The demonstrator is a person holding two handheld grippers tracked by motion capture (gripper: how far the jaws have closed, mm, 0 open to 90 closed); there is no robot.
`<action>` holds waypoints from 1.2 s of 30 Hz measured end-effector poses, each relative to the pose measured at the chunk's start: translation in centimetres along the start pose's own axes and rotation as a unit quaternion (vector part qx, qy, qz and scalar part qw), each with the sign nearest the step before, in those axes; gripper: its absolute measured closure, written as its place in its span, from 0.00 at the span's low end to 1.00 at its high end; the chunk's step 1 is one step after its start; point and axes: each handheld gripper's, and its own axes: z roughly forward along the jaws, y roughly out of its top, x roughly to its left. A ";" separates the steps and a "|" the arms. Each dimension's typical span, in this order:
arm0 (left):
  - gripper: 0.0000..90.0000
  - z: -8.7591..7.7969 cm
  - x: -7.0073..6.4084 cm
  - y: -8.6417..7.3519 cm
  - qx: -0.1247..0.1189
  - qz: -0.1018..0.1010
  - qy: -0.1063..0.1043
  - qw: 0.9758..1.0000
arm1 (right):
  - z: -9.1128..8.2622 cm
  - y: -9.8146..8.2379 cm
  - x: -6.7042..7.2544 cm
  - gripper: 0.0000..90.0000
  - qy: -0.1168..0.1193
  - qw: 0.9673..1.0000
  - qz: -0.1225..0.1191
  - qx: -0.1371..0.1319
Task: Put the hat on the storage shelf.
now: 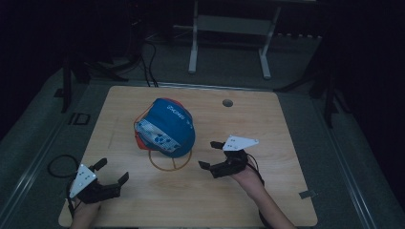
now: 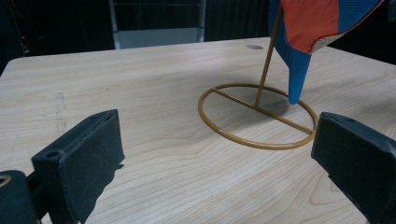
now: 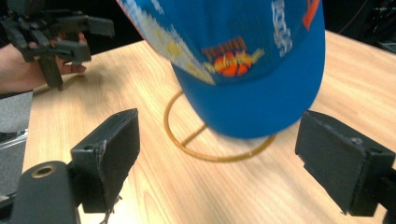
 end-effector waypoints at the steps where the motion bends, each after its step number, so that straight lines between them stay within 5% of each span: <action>1: 0.03 0.0 0.0 0.0 0.001 0.002 0.000 1.000 | 0.0 -0.4 -0.1 0.15 0.000 1.000 0.003 0.002; 21: 0.03 0.3 0.0 -0.3 0.008 0.006 -0.007 1.000 | -1.6 -7.3 -1.8 0.16 -0.012 0.998 0.022 0.051; 36: 0.03 0.4 0.0 -0.4 0.013 0.002 -0.005 1.000 | -6.4 -10.9 -3.6 0.16 -0.055 0.995 0.044 0.064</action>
